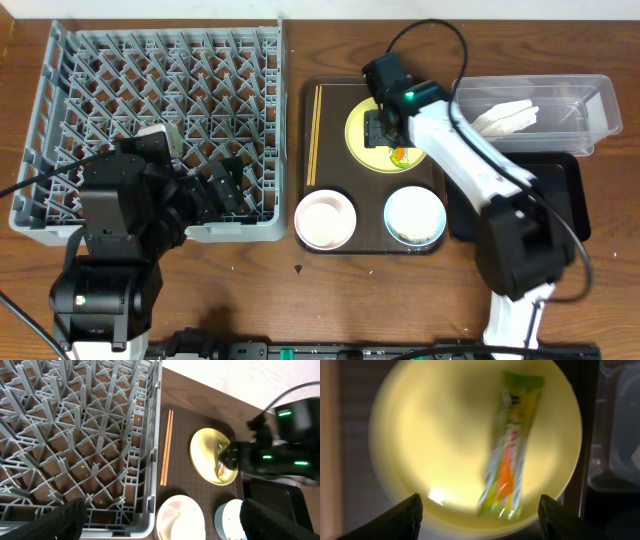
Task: Sort waste into correct bins and load items into the dishwasher
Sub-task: 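Grasp the snack wrapper on the yellow plate with the right gripper, then drop the snack wrapper into the clear plastic bin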
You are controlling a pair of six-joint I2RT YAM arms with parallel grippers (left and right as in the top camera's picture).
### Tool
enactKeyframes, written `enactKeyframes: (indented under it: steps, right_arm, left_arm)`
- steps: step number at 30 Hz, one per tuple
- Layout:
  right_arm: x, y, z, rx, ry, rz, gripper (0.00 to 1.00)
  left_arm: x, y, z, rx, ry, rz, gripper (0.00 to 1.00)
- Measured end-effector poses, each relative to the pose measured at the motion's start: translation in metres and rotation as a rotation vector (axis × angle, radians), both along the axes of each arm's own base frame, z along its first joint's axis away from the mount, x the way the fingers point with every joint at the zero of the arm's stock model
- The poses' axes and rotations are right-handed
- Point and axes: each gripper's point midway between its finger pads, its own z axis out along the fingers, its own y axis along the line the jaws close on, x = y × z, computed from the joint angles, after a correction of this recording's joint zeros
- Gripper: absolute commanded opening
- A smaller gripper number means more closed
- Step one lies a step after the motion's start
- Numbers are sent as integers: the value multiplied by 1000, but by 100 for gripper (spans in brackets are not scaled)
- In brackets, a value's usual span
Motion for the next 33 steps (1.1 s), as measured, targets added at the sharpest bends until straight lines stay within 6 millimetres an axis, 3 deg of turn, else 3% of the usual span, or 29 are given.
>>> enactKeyframes:
  steps: [3, 5, 7, 8, 15, 19, 22, 26, 28, 31, 32, 33]
  right_arm:
    - [7, -11, -32, -63, 19, -44, 49]
    - [8, -15, -46, -71, 33, -66, 30]
    - [9, -18, -56, -65, 48, -78, 2]
    - [10, -18, -58, -60, 52, -84, 1]
    - [11, -16, -52, -3, 54, -110, 1]
    - [13, -24, -9, 67, 5, -155, 1]
    - [18, -56, 51, 138, -95, -265, 1]
    - [24, -128, 116, 217, -241, -499, 1]
    - [27, -160, 123, 232, -271, -607, 1]
    - [32, -191, 109, 236, -265, -722, 7]
    - [36, -197, 99, 237, -259, -749, 17]
    - [40, -201, 91, 235, -252, -765, 33]
  left_arm:
    - [0, 0, 0, 0, 0, 0, 98]
    - [0, 0, 0, 0, 0, 0, 98]
    - [0, 0, 0, 0, 1, 0, 98]
    - [0, 0, 0, 0, 0, 0, 98]
    - [0, 0, 0, 0, 0, 0, 98]
    - [0, 0, 0, 0, 1, 0, 98]
    - [0, 0, 0, 0, 1, 0, 98]
    - [0, 0, 0, 0, 0, 0, 98]
    - [0, 0, 0, 0, 0, 0, 98]
    - [0, 0, 0, 0, 0, 0, 98]
    - [0, 0, 0, 0, 0, 0, 98]
    - [0, 0, 0, 0, 0, 0, 98]
